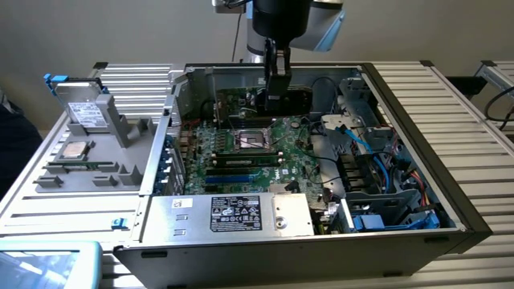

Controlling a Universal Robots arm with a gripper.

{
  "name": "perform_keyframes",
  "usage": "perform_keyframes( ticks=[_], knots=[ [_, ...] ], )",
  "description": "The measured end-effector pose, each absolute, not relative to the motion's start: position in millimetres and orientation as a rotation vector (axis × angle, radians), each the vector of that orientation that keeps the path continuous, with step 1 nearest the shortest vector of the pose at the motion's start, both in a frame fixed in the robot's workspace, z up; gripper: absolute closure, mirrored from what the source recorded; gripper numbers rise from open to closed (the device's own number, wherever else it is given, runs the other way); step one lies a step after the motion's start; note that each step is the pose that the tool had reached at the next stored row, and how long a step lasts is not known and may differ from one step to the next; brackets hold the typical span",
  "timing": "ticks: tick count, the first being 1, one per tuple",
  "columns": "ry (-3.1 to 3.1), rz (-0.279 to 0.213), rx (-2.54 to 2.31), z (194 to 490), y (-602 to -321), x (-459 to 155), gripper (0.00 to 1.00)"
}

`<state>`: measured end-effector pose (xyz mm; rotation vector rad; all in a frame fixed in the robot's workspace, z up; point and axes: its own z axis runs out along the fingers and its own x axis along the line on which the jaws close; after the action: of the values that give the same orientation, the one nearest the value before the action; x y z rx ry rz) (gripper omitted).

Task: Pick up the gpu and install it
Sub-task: 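Insert the gpu into the slot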

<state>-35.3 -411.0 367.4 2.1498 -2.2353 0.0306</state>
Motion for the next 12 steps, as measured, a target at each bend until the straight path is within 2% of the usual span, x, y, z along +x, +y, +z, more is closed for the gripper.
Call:
perform_keyframes(
  ticks=[12],
  knots=[
    [-2.232, 0.04, 2.147, 359.6, -411.3, -52.7, 0.72]
  ],
)
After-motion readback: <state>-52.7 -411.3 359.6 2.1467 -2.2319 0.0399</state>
